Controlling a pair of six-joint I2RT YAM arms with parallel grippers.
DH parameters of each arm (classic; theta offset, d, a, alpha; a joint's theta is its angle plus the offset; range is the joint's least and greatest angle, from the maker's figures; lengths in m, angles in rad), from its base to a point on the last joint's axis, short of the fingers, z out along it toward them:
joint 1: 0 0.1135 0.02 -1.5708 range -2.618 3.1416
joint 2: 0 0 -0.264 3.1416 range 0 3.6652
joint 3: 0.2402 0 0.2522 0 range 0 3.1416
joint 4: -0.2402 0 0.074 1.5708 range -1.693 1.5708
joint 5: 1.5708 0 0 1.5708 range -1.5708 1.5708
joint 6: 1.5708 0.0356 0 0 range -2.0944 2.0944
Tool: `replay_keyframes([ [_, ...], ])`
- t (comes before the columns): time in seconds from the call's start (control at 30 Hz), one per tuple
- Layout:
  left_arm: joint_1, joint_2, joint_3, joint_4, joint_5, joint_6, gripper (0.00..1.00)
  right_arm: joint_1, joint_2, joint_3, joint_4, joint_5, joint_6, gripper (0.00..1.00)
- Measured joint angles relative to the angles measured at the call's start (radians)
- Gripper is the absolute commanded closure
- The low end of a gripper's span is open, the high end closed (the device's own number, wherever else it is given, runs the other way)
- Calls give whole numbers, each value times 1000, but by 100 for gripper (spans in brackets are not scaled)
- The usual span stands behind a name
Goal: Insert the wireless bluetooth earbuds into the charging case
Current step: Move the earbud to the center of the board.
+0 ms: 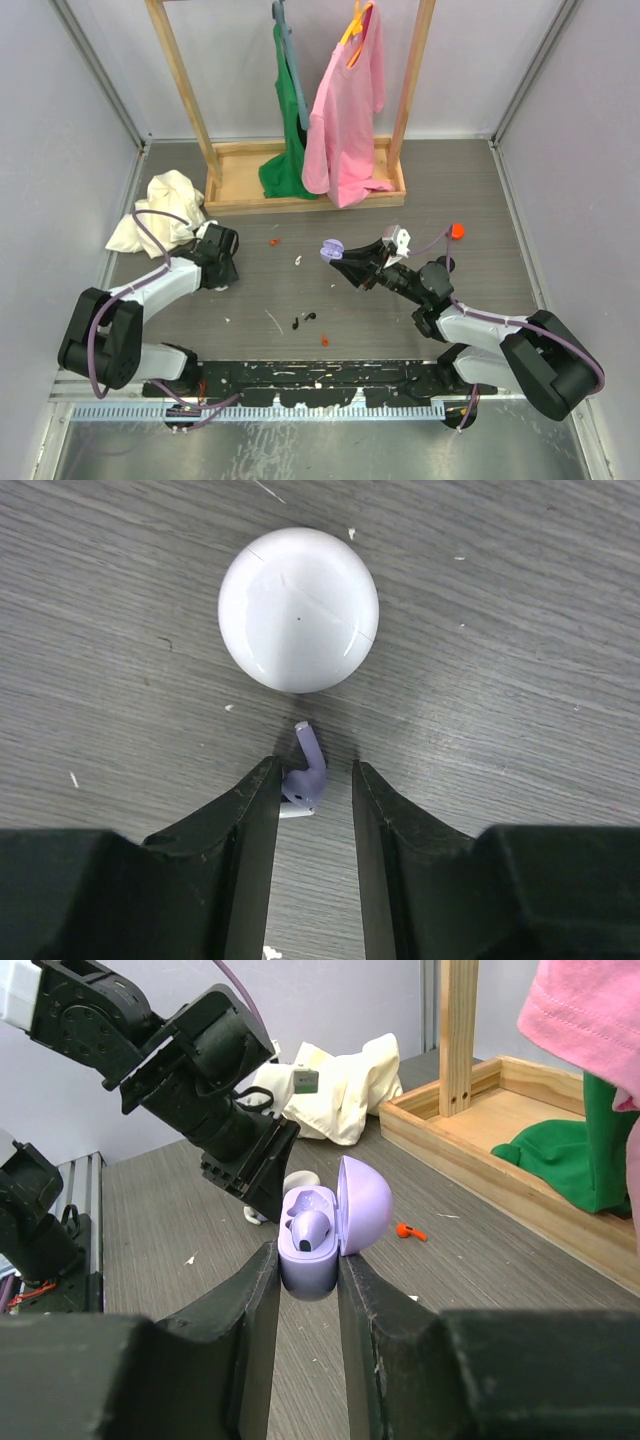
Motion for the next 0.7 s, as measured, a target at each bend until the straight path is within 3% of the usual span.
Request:
replay_keyframes([
  [0.13,1,32,6,7,20,6,67,0,0,0,2,0,0,99],
  [0.43,6,85,55,10,126,49,86,0,0,0,3,0,0,99],
  [0.7,-72,134,97,21,306,115,86,0,0,-7,3,8,0,99],
])
